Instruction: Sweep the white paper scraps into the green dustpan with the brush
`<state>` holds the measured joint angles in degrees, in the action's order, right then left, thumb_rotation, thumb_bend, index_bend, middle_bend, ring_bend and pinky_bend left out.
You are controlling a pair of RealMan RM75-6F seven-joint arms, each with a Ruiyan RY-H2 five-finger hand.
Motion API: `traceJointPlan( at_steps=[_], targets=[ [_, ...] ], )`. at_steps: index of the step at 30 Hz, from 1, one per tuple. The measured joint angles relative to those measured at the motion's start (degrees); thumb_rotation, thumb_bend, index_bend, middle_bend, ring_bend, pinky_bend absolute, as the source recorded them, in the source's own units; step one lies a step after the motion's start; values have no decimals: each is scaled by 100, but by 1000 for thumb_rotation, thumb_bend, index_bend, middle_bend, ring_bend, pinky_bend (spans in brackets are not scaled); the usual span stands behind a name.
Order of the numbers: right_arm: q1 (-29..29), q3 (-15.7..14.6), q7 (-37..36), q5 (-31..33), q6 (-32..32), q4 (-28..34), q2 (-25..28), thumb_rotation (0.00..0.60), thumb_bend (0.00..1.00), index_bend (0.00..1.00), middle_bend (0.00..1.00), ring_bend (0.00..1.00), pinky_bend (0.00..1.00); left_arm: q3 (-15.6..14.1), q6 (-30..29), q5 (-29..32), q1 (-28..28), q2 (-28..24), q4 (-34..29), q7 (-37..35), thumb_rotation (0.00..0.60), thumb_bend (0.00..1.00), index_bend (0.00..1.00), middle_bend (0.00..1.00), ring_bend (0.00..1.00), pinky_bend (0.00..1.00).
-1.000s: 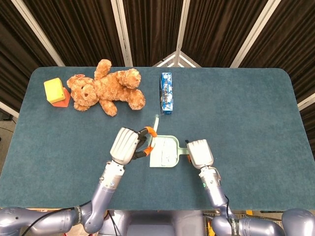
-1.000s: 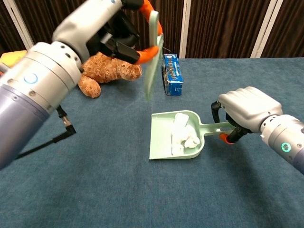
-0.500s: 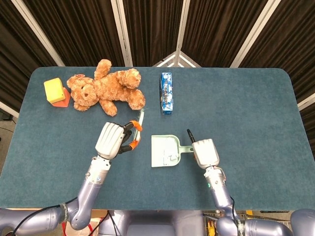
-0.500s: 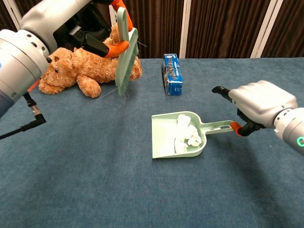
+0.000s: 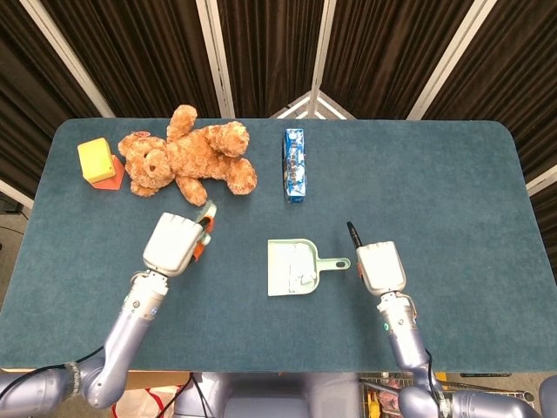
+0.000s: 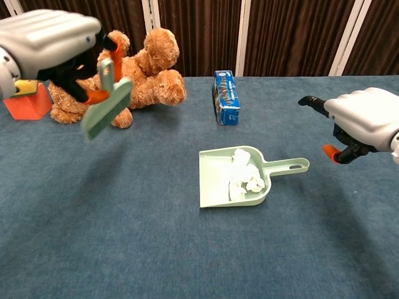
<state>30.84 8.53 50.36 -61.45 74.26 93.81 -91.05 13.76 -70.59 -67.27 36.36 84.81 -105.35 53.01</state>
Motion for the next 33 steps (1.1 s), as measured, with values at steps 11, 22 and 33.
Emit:
traceJointPlan(
  at_steps=[11,22,33],
  targets=[
    [-92,-86,-90,-61,98,178,146,600,467,0,898,817,795,-587,-112,1724,227,-483,-743,2054,600,275,303,841,932,1000],
    [-134,-82,-154,-124,167,292,306,600,467,0,892,808,785,-650,-335,1455,278,-523,-969,1290,600,0,0,722,866,995],
    [-177,32,-199,-138,265,389,722,600,466,0,878,797,770,-717,-450,122,48,-841,-979,-237,600,0,0,507,714,867]
  ],
)
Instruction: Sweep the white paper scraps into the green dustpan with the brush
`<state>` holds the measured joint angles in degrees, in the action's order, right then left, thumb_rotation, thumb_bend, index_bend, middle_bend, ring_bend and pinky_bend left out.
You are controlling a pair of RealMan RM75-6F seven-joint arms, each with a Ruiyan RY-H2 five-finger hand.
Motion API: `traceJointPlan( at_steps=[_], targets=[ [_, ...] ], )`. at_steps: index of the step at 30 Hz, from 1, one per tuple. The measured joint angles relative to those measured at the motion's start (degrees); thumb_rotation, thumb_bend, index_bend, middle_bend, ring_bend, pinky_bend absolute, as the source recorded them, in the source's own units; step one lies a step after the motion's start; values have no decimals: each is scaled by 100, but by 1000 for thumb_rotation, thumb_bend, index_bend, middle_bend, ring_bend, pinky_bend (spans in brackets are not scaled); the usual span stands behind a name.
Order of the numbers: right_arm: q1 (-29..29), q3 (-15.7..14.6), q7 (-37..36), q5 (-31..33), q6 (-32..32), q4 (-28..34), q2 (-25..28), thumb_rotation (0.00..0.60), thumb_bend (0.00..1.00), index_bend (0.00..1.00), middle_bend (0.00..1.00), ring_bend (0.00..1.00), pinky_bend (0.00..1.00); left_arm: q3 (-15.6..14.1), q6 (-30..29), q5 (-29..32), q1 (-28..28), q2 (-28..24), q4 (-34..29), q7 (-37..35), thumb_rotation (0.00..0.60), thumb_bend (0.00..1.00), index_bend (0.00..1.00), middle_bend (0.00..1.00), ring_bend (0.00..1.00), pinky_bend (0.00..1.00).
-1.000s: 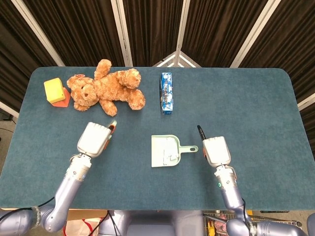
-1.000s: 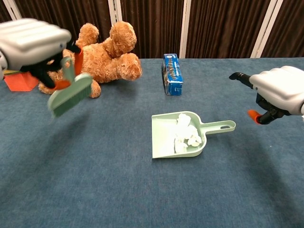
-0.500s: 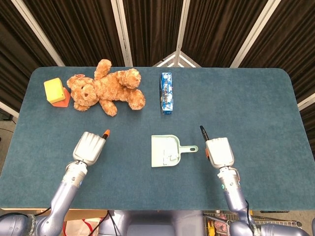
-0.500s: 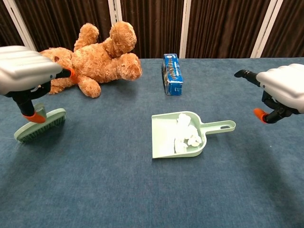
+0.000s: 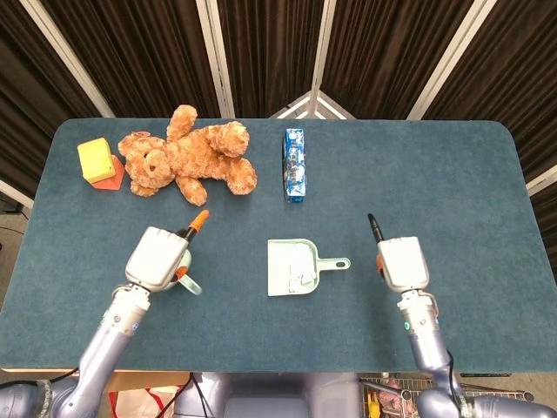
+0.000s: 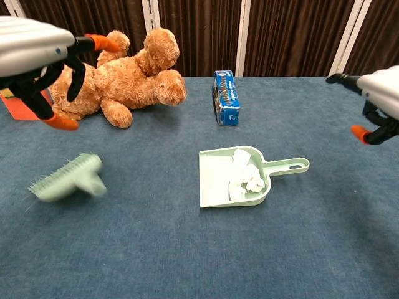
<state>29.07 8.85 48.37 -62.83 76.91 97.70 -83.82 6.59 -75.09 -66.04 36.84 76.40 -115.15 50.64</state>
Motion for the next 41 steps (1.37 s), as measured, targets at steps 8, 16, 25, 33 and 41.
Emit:
traceJointPlan(
  at_steps=[8,16,25,33,41],
  targets=[
    [-159,24,-335,-47,62,145,506,600,466,0,680,617,595,-131,-185,-653,-311,-438,-44,-734,600,0,0,207,408,547],
    [-517,-276,-1121,-408,102,347,926,600,457,0,17,0,92,-724,-485,-1417,-914,-915,99,-1695,600,0,0,0,8,85],
    [-1358,-937,-2505,-1489,697,548,1571,600,385,0,0,0,0,-1481,-1372,-2484,-1964,-1254,1025,-3507,600,0,0,0,0,11],
    [-2108,-1489,-3424,-2709,1612,23,1857,600,384,0,0,0,0,-1764,-2109,-2999,-2755,-1181,2230,-4313,600,0,0,0,0,9],
    [-2457,-1584,-3824,-2827,1634,-239,2010,600,384,0,0,0,0,-1689,-2264,-3071,-3109,-1198,2526,-4571,600,0,0,0,0,7]
  ],
)
